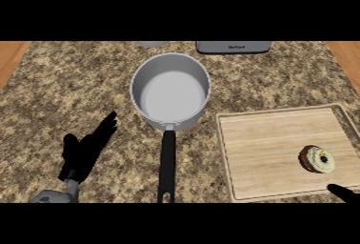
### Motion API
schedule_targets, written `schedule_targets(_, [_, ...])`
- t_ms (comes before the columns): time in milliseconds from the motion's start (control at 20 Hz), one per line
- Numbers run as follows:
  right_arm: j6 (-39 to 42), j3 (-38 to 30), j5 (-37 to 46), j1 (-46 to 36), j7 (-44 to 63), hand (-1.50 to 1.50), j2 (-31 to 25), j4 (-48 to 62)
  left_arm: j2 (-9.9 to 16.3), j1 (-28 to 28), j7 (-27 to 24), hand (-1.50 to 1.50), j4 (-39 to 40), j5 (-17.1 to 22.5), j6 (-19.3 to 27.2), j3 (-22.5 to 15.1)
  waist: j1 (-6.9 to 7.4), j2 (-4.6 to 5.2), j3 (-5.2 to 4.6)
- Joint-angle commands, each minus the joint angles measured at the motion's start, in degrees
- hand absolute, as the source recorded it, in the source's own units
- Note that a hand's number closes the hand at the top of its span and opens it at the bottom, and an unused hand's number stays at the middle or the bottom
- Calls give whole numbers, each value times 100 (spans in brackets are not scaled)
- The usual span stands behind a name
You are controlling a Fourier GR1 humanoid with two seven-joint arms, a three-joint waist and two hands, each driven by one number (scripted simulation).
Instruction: Pick the cupcake from the tray and place it in the pot
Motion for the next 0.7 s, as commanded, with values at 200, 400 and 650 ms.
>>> schedule_targets(200, [707, -448, -899, -202, 2445, -150, -814, -365, -110, -154, -345, 0, 487, -43, -323, 44, 132, 32, 0])
schedule_targets(400, [824, -141, -818, -404, 2843, -150, -719, 168, -205, -166, -131, 0, 301, -239, -161, -27, 168, 30, 7])
schedule_targets(650, [1576, 553, -776, -570, 3217, -150, -1035, 745, -246, -157, -163, 0, 354, -231, -217, -8, 228, 47, 7])
